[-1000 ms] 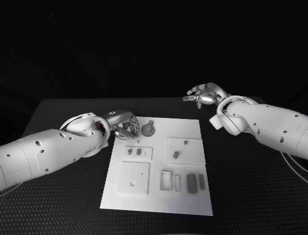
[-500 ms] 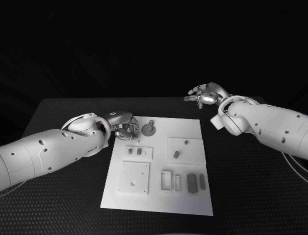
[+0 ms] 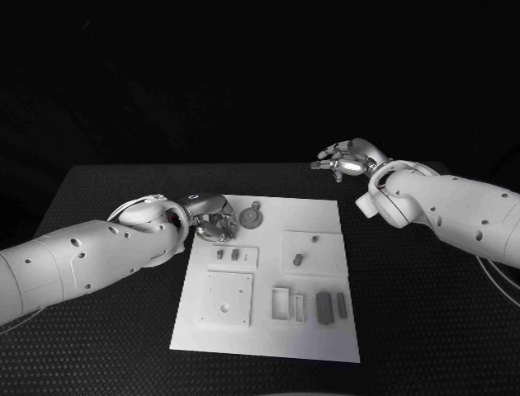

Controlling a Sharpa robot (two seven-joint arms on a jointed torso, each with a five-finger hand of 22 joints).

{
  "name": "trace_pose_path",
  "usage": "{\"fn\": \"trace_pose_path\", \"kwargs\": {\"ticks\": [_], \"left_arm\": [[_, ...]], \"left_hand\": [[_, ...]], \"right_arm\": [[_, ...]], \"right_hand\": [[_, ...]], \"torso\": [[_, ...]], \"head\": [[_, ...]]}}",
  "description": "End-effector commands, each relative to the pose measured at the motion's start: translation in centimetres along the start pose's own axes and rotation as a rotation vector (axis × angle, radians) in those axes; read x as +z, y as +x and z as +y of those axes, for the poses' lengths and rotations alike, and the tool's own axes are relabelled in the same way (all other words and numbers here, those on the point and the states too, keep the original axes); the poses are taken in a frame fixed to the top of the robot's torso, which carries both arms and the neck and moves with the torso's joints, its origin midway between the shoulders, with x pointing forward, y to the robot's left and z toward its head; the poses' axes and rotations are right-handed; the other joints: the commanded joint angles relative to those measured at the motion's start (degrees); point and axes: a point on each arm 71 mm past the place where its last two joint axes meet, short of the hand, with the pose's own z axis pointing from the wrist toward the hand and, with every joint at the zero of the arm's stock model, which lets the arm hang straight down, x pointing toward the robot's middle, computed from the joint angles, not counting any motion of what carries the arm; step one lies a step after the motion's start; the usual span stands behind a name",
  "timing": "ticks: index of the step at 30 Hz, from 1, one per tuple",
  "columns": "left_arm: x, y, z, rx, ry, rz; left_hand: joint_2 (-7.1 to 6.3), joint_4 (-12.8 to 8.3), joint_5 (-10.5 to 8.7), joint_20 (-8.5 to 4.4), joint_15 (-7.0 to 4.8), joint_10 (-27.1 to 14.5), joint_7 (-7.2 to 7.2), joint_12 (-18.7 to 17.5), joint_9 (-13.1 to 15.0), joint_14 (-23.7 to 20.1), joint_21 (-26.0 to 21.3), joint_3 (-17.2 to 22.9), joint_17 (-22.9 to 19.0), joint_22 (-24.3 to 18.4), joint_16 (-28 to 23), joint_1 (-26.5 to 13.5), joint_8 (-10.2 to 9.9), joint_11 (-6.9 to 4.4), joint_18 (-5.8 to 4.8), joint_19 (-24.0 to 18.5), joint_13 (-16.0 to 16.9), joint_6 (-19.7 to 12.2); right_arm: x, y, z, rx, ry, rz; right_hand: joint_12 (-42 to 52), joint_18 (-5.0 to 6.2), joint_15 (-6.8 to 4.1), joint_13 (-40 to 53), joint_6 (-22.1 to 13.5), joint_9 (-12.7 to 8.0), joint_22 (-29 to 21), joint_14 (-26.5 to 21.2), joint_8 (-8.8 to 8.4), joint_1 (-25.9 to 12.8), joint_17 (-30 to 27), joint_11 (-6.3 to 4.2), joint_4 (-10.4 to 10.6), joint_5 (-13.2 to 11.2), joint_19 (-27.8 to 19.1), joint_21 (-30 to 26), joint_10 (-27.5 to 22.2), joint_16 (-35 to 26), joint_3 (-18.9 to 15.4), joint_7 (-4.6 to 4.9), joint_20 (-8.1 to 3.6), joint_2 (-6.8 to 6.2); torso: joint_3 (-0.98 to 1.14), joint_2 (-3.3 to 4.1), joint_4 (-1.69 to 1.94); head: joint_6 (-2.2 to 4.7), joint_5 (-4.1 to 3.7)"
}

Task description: Assemble the parts on the task board

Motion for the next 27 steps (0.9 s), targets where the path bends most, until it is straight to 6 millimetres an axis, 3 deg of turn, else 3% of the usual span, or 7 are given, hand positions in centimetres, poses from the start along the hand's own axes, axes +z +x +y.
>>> {"fn": "trace_pose_path", "kwargs": {"ticks": [1, 18, 27], "left_arm": [[0.1, 0.3, -0.3, -0.009, 0.018, 0.019], [0.5, 0.7, -0.6, 0.011, 0.014, 0.038], [0.9, 1.5, -0.8, 0.062, -0.007, 0.095]], "left_hand": [[0.44, -0.1, 0.25, -3.15, 0.0, 0.4, 0.25, -0.3, 0.4, 0.4, 0.3, 0.4, -0.1, 0.8, 0.3, -0.1, 0.2, -0.06, 0.67, 0.4, 0.0, 0.4], [0.51, -0.1, 0.23, -3.16, 0.01, 0.4, 0.27, -0.4, 0.4, 0.5, 0.3, 0.4, -0.2, 0.8, 0.2, -0.1, 0.1, -0.04, 0.67, 0.4, 0.1, 0.4], [0.56, -0.2, 0.21, -3.17, 0.02, 0.4, 0.28, -0.5, 0.4, 0.5, 0.3, 0.5, -0.2, 0.8, 0.2, -0.1, 0.0, -0.03, 0.68, 0.4, 0.1, 0.3]], "right_arm": [[0.0, 0.1, 0.1, -0.003, -0.008, 0.011], [0.0, 0.1, 0.1, -0.002, -0.009, 0.012], [0.0, 0.2, 0.2, -0.002, -0.01, 0.013]], "right_hand": [[0.3, 0.81, 0.0, -0.1, -0.3, -0.1, 1.1, -0.3, 0.34, -0.4, 0.0, -0.01, 0.0, 0.2, 0.0, -0.2, -0.4, 0.3, -0.3, 2.63, 0.47, -0.02], [0.3, 0.81, 0.0, -0.2, -0.3, -0.1, 1.1, -0.3, 0.36, -0.4, -0.1, -0.01, 0.0, 0.2, 0.0, -0.2, -0.4, 0.3, -0.3, 2.63, 0.47, -0.01], [0.3, 0.81, 0.01, -0.2, -0.3, -0.1, 1.1, -0.4, 0.37, -0.4, -0.1, -0.01, 0.0, 0.2, 0.0, -0.2, -0.4, 0.4, -0.3, 2.64, 0.47, -0.01]], "torso": [[-0.03, 0.0, 0.0], [0.02, -0.01, 0.05], [-0.01, 0.04, -0.16]], "head": [[-0.02, -0.06], [-0.12, -0.14], [-0.2, -0.2]]}}
